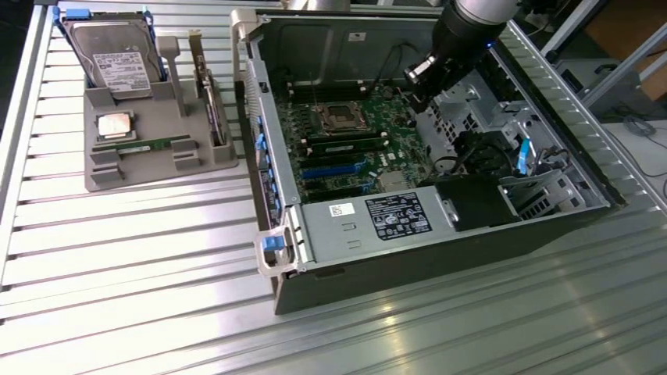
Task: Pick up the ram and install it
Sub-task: 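Press down the ram until it locks into place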
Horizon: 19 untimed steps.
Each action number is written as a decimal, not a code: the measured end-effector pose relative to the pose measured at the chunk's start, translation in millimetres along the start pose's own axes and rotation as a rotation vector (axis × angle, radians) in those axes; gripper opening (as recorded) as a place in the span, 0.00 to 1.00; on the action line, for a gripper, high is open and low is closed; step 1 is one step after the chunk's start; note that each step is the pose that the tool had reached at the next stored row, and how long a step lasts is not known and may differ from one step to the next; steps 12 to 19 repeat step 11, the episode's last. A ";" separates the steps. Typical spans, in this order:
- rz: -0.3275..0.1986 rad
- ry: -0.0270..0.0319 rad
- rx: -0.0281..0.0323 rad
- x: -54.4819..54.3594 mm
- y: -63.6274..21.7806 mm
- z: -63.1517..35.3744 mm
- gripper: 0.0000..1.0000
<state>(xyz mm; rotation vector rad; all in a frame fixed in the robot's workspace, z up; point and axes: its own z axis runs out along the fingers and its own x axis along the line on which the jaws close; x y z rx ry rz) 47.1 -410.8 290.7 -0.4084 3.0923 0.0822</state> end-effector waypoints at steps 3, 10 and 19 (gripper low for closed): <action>0.106 -0.0051 0.0033 0.0 0.0 0.2 0.10; 0.279 -0.0135 0.0091 0.0 0.0 0.5 0.10; 0.279 -0.0135 0.0091 0.0 0.0 0.5 0.10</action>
